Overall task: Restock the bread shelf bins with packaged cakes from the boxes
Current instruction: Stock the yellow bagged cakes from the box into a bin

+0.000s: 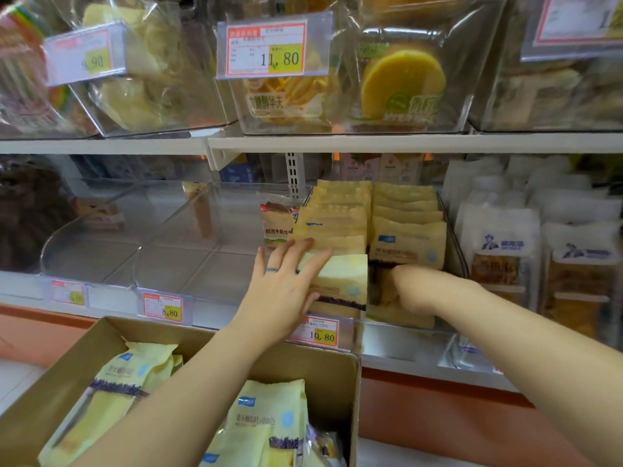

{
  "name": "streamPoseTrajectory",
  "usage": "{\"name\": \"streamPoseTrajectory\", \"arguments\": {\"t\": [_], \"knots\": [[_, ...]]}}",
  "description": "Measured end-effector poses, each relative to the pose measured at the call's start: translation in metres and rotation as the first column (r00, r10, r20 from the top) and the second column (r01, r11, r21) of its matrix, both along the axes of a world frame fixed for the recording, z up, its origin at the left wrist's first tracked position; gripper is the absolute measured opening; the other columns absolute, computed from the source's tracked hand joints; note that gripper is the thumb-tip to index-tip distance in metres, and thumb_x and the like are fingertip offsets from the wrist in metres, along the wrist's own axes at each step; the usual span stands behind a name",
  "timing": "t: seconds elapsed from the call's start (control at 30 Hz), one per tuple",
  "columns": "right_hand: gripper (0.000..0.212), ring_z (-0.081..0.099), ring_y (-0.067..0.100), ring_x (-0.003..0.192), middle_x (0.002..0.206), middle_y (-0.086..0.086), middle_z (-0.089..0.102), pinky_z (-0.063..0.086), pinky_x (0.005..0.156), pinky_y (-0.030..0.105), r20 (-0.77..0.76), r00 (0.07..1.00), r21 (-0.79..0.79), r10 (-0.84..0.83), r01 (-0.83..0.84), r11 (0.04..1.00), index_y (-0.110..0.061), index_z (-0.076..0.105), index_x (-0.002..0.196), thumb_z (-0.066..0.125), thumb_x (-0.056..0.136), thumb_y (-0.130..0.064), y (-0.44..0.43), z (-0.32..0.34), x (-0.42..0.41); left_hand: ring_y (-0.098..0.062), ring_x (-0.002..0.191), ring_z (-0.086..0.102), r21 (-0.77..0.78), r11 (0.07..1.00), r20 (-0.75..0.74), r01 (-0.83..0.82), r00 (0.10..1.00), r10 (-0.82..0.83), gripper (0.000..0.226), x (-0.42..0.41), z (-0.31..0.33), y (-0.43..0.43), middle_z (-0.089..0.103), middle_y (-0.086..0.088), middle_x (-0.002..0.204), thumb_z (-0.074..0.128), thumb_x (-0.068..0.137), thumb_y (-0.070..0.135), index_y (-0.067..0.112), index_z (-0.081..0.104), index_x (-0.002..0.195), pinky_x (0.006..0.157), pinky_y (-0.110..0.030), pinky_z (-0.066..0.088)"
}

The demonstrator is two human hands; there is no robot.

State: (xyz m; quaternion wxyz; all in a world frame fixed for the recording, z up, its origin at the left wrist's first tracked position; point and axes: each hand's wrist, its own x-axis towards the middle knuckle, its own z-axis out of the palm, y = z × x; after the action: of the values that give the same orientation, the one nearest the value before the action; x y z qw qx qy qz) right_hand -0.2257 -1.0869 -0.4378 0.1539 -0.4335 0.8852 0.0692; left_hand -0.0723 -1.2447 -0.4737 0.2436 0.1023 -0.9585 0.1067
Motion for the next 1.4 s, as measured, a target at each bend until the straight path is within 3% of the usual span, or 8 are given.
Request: {"name": "streamPoseTrajectory", "arguments": {"t": [0.23,0.4,0.5,0.6,0.77,0.97,1.13,1.4], "knots": [[0.023,0.054,0.023,0.083,0.100,0.010,0.058,0.048,0.072,0.030,-0.141,0.990,-0.028,0.015,-0.019,0.999,-0.007,0.059,0.109,0.047,0.090,0.000,0.009,0.000,-0.001,-0.040,0.117,0.054,0.055,0.998,0.000,0.003,1.000,-0.003,0.079,0.003,0.002,-0.002,0.055,-0.014,0.132,0.082,0.069,0.026,0.024,0.038,0.135,0.094,-0.066,0.040],[0.049,0.057,0.024,0.112,0.130,0.006,0.057,0.049,0.094,0.033,0.054,0.998,-0.561,-0.039,0.062,0.826,-0.022,0.041,0.141,0.054,0.094,-0.020,0.010,0.022,0.004,-0.037,0.119,0.052,0.148,0.989,-0.012,0.004,1.000,-0.002,0.079,-0.002,0.007,0.001,0.052,-0.012,0.132,0.079,0.073,0.024,0.028,0.032,0.136,0.098,-0.063,0.040],[0.058,0.029,0.020,0.141,0.153,0.001,0.032,0.025,0.109,0.026,0.245,0.960,-0.740,0.137,0.094,0.666,-0.033,0.026,0.148,0.050,0.096,-0.041,-0.002,0.026,0.010,-0.040,0.121,0.051,0.155,0.988,-0.016,0.010,1.000,-0.008,0.081,-0.005,0.008,0.003,0.051,-0.013,0.136,0.082,0.068,0.022,0.027,0.035,0.134,0.093,-0.064,0.043],[0.067,-0.003,0.015,0.147,0.160,-0.006,0.004,0.007,0.118,0.036,0.165,0.950,-0.636,0.264,-0.102,0.765,-0.040,0.027,0.146,0.048,0.087,-0.063,-0.014,0.008,0.015,-0.041,0.125,0.049,0.125,0.992,0.040,-0.032,0.999,0.027,0.078,-0.009,0.004,0.002,0.050,-0.013,0.138,0.083,0.068,0.026,0.027,0.038,0.132,0.089,-0.067,0.044],[0.062,-0.001,0.017,0.147,0.160,-0.008,0.002,0.009,0.119,0.037,0.023,0.983,-0.525,0.181,-0.142,0.839,-0.040,0.022,0.148,0.049,0.093,-0.049,-0.023,-0.009,-0.001,-0.024,0.142,0.020,0.283,0.940,0.120,-0.190,0.979,0.162,0.067,-0.013,0.010,0.002,0.019,0.002,0.156,0.051,0.091,0.049,0.034,0.021,0.149,0.113,-0.056,0.019],[0.072,0.041,0.016,0.130,0.142,-0.001,0.044,0.031,0.102,0.022,0.107,0.994,-0.766,0.007,0.078,0.639,-0.022,0.039,0.142,0.070,0.080,-0.044,0.003,-0.001,0.022,-0.026,0.133,0.037,0.471,0.859,0.025,-0.200,0.977,0.213,0.079,0.007,0.018,0.002,0.032,-0.004,0.146,0.063,0.084,0.050,0.026,0.023,0.148,0.110,-0.047,0.029],[0.043,0.060,0.018,0.092,0.106,0.003,0.064,0.051,0.080,0.032,0.230,0.971,-0.330,-0.062,0.138,0.934,-0.012,0.060,0.113,0.047,0.095,-0.049,0.018,-0.009,0.029,-0.019,0.117,0.051,0.639,0.742,-0.032,-0.205,0.956,0.291,0.040,0.026,0.013,-0.004,0.052,0.001,0.125,0.064,0.086,0.042,0.021,0.054,0.119,0.098,-0.042,0.044],[0.041,0.049,0.016,0.064,0.068,0.003,0.045,0.031,0.053,0.025,0.426,0.904,-0.199,-0.035,0.132,0.971,-0.012,0.045,0.071,0.033,0.103,-0.034,-0.012,-0.009,0.042,-0.013,0.090,0.056,0.688,0.701,-0.028,-0.190,0.958,0.287,0.012,0.021,0.012,0.000,0.056,0.005,0.101,0.059,0.093,0.028,0.021,0.053,0.086,0.073,-0.028,0.045]]}}
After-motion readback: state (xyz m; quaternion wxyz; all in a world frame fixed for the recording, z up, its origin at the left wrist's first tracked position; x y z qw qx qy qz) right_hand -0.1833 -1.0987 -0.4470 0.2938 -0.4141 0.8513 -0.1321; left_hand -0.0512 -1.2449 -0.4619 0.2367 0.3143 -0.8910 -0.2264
